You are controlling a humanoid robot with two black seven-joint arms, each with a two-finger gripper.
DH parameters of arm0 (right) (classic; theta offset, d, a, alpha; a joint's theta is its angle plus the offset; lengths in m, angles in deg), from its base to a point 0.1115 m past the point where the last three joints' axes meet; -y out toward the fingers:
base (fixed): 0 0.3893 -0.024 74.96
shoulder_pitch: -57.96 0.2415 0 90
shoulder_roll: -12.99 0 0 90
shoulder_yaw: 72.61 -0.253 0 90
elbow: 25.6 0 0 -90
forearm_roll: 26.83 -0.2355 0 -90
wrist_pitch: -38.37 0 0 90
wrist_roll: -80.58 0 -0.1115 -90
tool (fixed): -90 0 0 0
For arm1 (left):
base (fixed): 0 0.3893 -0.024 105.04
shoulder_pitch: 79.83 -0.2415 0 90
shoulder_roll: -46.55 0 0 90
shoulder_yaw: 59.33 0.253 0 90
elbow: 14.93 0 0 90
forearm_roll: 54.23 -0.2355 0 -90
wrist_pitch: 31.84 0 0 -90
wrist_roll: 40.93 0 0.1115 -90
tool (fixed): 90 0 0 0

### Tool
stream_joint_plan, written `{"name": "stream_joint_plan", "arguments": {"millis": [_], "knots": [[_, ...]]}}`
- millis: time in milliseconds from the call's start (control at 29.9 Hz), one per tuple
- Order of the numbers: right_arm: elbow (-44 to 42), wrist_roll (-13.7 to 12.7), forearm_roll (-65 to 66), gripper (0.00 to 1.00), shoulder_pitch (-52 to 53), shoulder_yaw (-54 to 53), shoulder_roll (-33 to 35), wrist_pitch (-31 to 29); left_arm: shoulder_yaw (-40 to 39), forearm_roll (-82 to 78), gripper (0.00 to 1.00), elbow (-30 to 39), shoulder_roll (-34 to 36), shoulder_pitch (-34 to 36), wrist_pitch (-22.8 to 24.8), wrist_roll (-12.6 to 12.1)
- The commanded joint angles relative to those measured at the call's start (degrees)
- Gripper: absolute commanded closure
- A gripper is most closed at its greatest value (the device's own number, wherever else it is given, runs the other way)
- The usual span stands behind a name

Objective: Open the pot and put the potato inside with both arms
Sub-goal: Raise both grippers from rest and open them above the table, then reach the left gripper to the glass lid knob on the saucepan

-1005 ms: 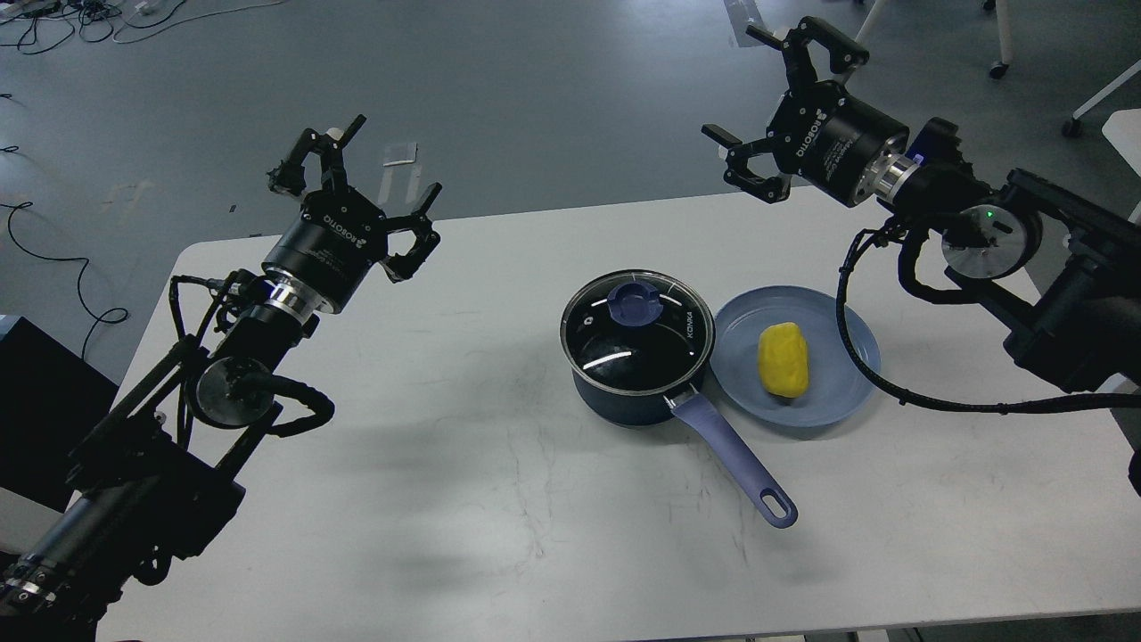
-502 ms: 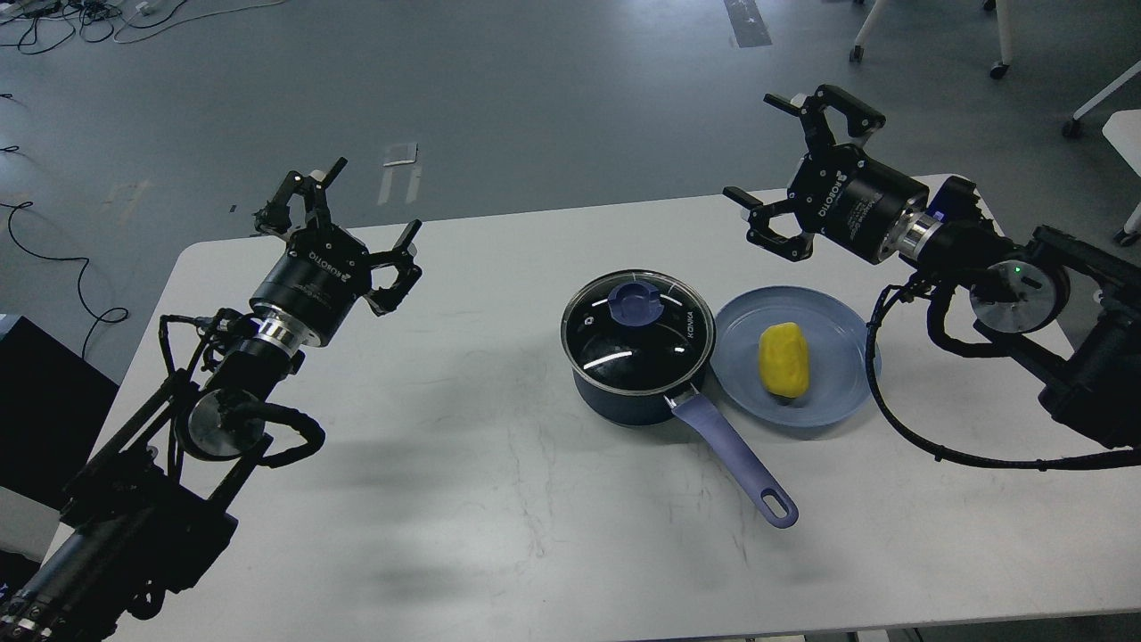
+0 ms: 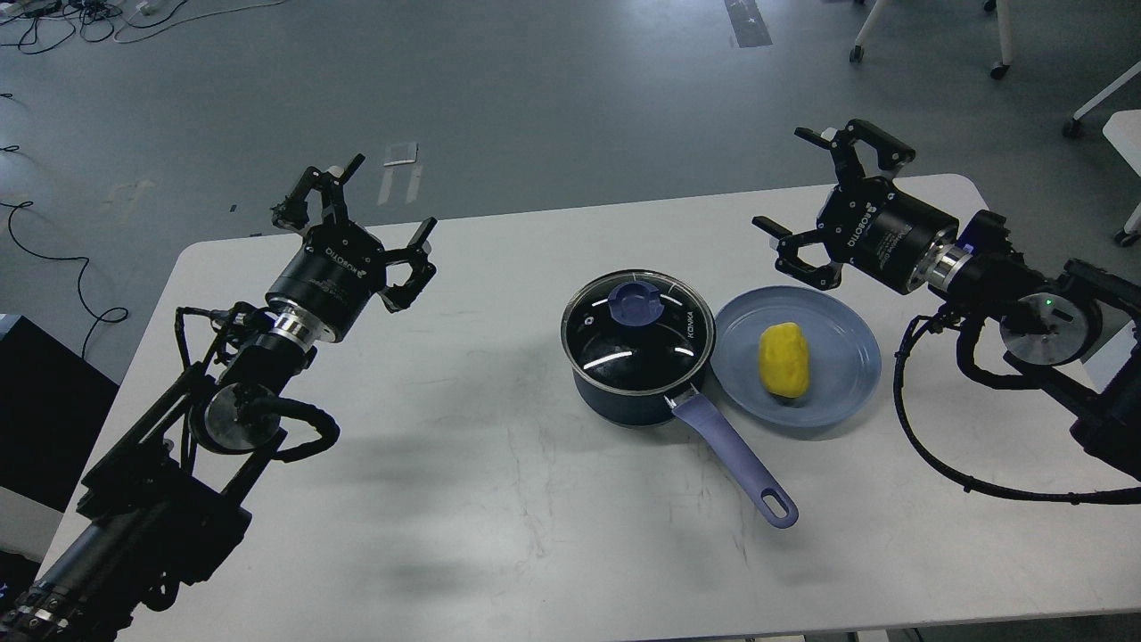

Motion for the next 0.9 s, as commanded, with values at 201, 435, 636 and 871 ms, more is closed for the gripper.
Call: {"name": "stream_joint_plan", "arguments": {"millis": [201,435,636,871], "knots": [[-0.97,0.37,0.01,0.00,-0.27,-3.37,1.75,0.18,1.29,-43.54,0.02,6.29,0.80,5.41,-11.34,7.15],[-1.50,0.46,-0.08,0.00,-2.03,-6.37,4.91,0.36,4.80,-64.52,0.02,11.15,0.45,6.64,-11.95,8.29],[-3.52,0.90,-0.16,0.00,-2.12,-6.37,7.46,0.44,15.61,-91.38,0.02,11.15,0.02,10.33,-20.47,17.52],[-4.23,1.69,-0.25,0.00,-3.09,-6.37,9.22,0.62,22.72,-117.86,0.02,6.59,-4.11,12.52,-22.59,17.52]]}}
